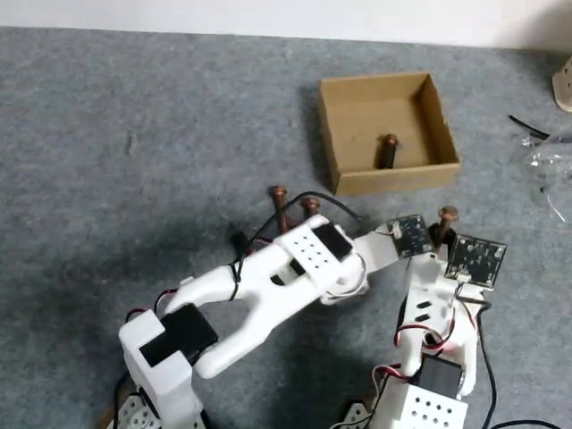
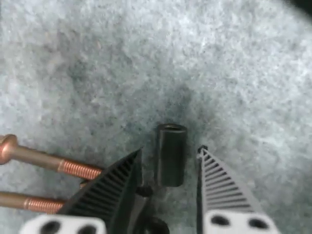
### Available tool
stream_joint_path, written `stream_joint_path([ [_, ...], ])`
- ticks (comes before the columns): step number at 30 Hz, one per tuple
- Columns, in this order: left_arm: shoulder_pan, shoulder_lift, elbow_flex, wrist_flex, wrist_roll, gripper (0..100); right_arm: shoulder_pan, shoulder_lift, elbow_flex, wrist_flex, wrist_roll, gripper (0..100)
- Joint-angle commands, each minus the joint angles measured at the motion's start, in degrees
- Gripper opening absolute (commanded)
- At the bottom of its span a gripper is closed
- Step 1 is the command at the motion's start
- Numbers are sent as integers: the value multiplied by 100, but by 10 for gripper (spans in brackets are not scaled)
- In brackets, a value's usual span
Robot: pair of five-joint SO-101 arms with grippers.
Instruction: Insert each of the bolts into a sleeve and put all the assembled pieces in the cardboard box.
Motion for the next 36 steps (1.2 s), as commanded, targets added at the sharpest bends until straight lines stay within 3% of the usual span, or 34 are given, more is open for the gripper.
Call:
stream_joint_path([
  [1,-435,-171,-295,290,18,177,66,-145,637,-259,-70,5],
  [11,-875,-1666,-919,1398,26,175,57,-145,637,-259,-70,5],
  [16,-1780,-2290,-919,1776,44,175,57,-145,637,-259,-62,5],
  [22,-3934,-2695,-822,1837,1697,175,-66,-136,637,-242,-53,5],
  [26,-4892,-2923,-101,1793,2998,175,-286,-119,637,-145,264,5],
  [30,-5587,-3143,901,985,3411,175,-418,-119,646,-101,308,5],
  [36,-6018,-3600,2914,-1292,3877,175,-787,-127,646,-31,501,5],
])
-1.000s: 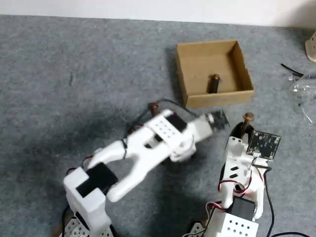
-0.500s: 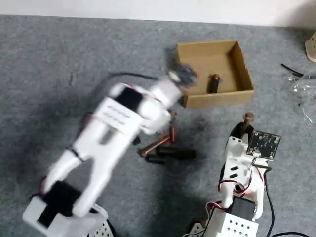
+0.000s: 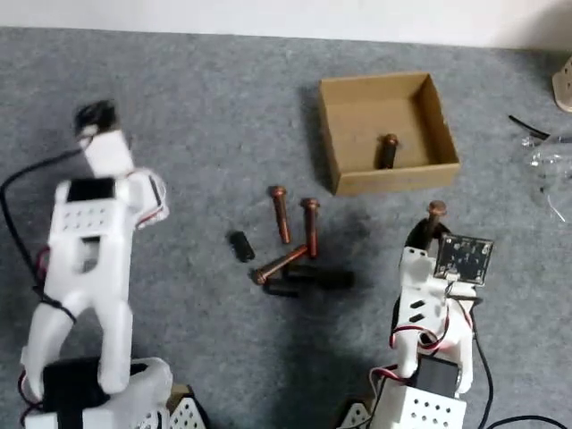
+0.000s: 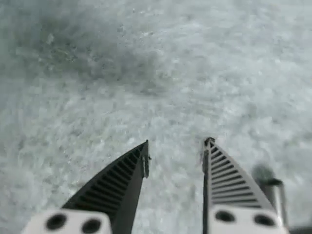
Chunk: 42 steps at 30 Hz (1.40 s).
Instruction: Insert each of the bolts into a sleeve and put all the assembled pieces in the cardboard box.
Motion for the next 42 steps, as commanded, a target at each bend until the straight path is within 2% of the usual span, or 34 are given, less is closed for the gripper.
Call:
stream_joint_path([
  [1,-215,-558,910,-1415,149,175,-611,-110,646,13,466,5],
  [5,-259,-1103,1719,-2330,123,175,-2123,-101,602,338,1266,5],
  [7,-242,-1323,1947,-2523,123,175,-2826,-101,426,541,1327,5],
  [10,-242,-1525,2070,-2567,114,175,-3415,84,-198,549,1319,5],
  [14,-242,-1525,2070,-2567,114,175,-3705,1112,-1130,523,1345,5],
  [23,-277,-1525,2062,-2620,105,175,-4435,5042,-3802,523,1310,5],
  [28,-286,-1446,2079,-2778,-176,175,-4760,6844,-4910,523,1275,5],
  [33,-532,-1341,2053,-2936,-158,175,-4822,8303,-5719,541,642,5],
  [42,-567,-1341,2070,-2980,-158,175,-5437,9991,-6316,549,624,5],
])
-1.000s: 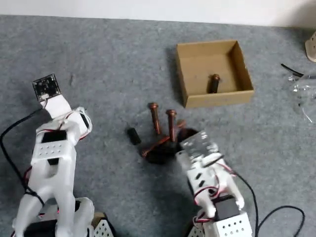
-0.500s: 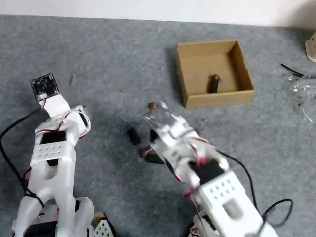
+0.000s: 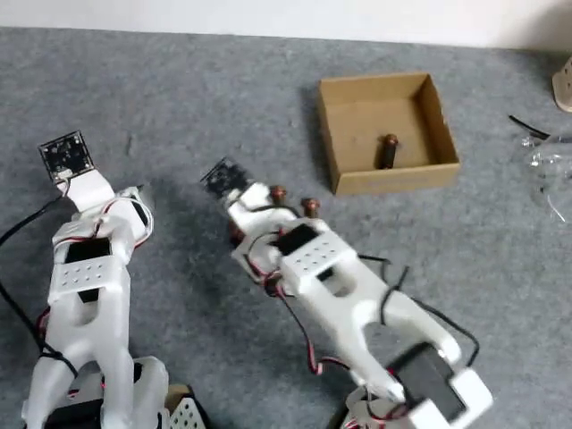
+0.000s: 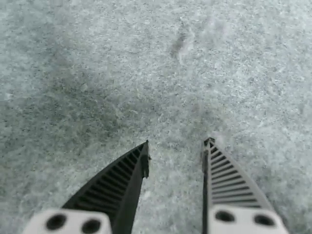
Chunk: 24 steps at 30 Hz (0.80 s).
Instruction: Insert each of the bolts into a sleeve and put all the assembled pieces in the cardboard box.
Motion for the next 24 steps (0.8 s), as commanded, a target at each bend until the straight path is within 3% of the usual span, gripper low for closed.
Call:
stream_joint_path([
  [1,-40,-31,-31,-105,-79,175,-286,268,-444,13,-44,7],
  [7,-40,-31,-31,-114,-79,175,-277,664,-804,180,-44,36],
  [14,-40,-31,-31,-114,-79,175,-268,796,-1323,1068,-44,281],
  [24,-40,-22,-31,-114,-79,175,180,-699,-1411,2220,18,286],
])
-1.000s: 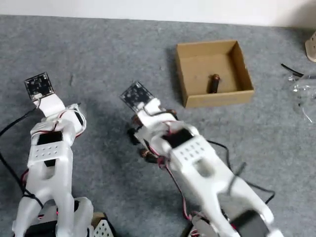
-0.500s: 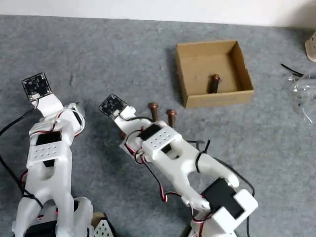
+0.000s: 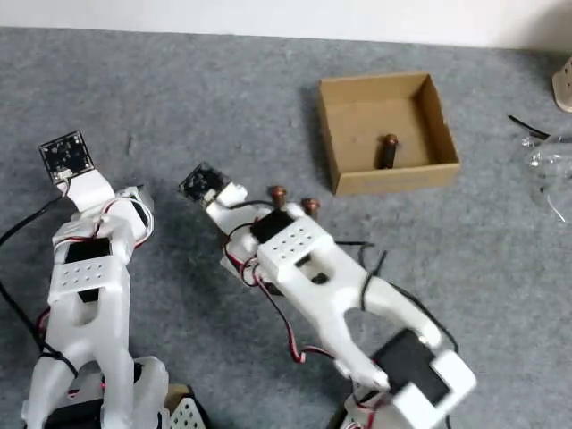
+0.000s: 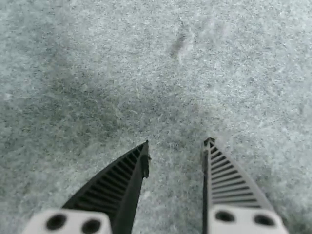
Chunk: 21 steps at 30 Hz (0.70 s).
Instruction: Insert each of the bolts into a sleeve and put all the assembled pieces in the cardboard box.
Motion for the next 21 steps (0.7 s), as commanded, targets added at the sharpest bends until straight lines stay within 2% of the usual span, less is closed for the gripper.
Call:
stream_joint_path([
  [1,-40,-22,-31,-114,-79,175,374,-954,-233,497,185,286],
  [6,-31,-22,-31,-114,-79,175,980,-1877,-13,1297,1231,286],
  [12,-22,-22,-31,-114,-88,175,2167,-2484,884,1402,2611,286],
  [14,-13,-22,-22,-114,-88,175,2299,-2545,1358,1402,3367,286],
  [16,-13,-22,-22,-114,-97,175,2308,-2554,1842,1411,3798,286],
  [21,-13,-22,-22,-114,-97,175,2193,-2554,2659,1367,4105,286],
])
